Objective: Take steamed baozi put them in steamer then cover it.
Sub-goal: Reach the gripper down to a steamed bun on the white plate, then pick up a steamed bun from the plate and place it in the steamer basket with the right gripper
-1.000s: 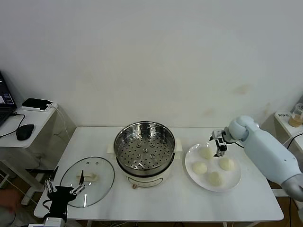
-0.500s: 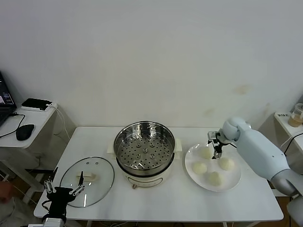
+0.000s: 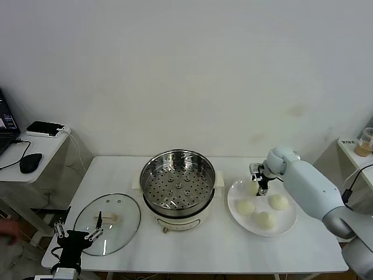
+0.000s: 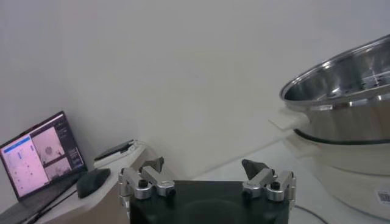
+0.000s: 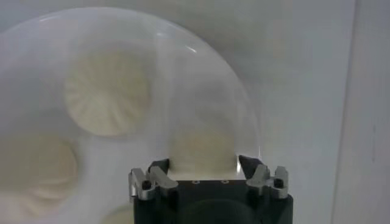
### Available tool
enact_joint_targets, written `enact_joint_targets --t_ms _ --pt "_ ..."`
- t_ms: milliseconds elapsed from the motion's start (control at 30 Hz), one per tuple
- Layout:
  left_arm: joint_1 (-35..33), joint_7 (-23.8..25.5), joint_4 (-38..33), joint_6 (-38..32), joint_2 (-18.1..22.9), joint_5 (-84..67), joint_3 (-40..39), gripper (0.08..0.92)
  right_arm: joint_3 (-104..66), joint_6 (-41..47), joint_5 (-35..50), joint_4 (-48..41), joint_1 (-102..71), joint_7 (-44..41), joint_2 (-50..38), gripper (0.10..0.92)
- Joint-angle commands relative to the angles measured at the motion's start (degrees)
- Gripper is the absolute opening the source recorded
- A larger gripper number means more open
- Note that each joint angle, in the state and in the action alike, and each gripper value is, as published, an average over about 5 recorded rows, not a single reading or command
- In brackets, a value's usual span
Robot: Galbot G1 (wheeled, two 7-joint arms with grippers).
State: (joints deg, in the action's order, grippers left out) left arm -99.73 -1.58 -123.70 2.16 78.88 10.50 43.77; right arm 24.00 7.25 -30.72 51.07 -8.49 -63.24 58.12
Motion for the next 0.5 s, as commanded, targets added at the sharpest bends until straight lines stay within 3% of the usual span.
enact_joint_targets --t_ms 33,267,500 --pt "-0.01 0.00 -0.01 -0.02 -0.02 -0.02 0.05 0.823 0.15 0.15 -0.53 -1.09 0.16 0.53 0.87 0.630" --pt "-0.11 -0.12 -0.40 0.05 -0.21 -0.13 0.28 0.823 0.28 -0.31 -0.78 -0.46 0.08 0.32 0.14 0.569" --pt "-0.19 -0.16 -0.51 0.10 -0.17 -0.19 0.27 0.823 1.31 -0.46 1.54 2.93 1.41 -0.87 -2.98 0.560"
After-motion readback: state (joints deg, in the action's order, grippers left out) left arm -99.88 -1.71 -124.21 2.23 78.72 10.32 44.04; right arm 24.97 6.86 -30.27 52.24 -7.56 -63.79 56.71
